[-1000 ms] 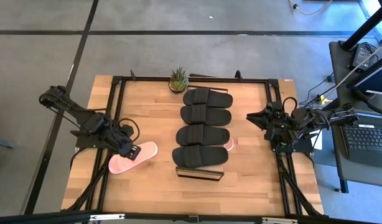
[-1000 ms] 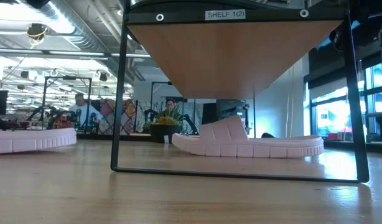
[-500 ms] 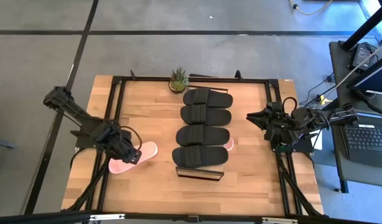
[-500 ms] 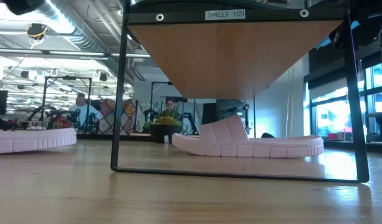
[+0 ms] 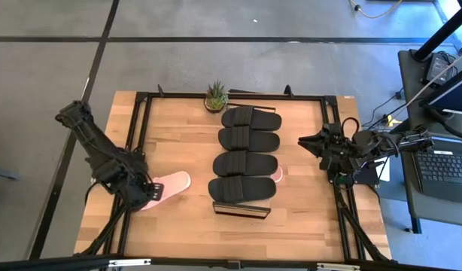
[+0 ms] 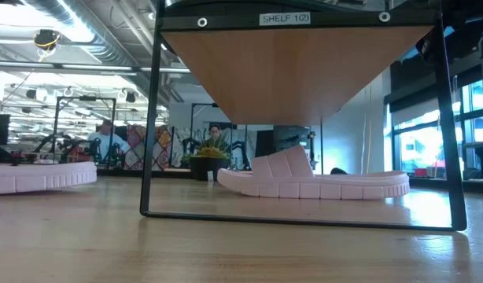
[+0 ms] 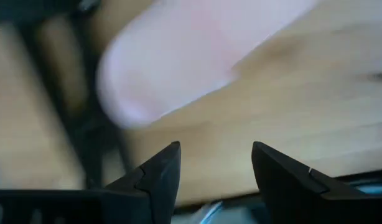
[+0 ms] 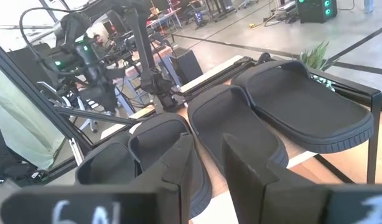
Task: Pick and place slides into the shelf
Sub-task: Put the pink slipper under the shelf
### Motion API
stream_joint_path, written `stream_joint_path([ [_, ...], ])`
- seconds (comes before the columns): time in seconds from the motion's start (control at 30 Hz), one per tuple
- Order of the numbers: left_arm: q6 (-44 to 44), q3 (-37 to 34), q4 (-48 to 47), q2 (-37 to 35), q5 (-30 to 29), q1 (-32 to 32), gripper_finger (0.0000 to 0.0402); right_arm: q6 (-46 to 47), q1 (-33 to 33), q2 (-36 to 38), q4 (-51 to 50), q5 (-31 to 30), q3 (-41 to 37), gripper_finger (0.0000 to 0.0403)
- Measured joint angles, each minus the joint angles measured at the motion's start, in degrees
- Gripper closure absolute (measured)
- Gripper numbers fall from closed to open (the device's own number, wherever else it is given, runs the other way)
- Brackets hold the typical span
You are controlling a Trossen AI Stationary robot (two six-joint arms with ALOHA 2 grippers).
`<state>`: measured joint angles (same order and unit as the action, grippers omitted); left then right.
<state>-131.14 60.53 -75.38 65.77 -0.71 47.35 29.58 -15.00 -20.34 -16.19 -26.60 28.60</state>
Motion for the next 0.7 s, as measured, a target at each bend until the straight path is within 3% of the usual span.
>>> stream_joint_path([
  [0.13,0.67,-0.02,0.38,-0.21,-14.11,2.61,0.0213,-0.10,0.00,0.00,0.00,0.00,0.00,0.0316],
  [0.27,0.73,-0.53,-1.29,-0.21,-17.80,4.35,0.0213,-0.01,0.00,-0.01,0.00,0.01,-0.02,0.0316],
  [0.43,0.77,-4.45,2.07,-0.21,-17.46,5.68,0.0214,0.33,0.00,0.00,0.00,0.01,-0.02,0.0316],
  [0.57,0.75,-9.12,7.40,-0.21,-12.94,6.57,0.0214,1.62,0.00,0.00,0.00,0.03,-0.02,0.0316],
  [0.7,0.75,-12.69,13.42,-0.19,-12.07,7.16,0.0214,2.40,0.00,-0.01,0.00,0.03,-0.02,0.0316],
])
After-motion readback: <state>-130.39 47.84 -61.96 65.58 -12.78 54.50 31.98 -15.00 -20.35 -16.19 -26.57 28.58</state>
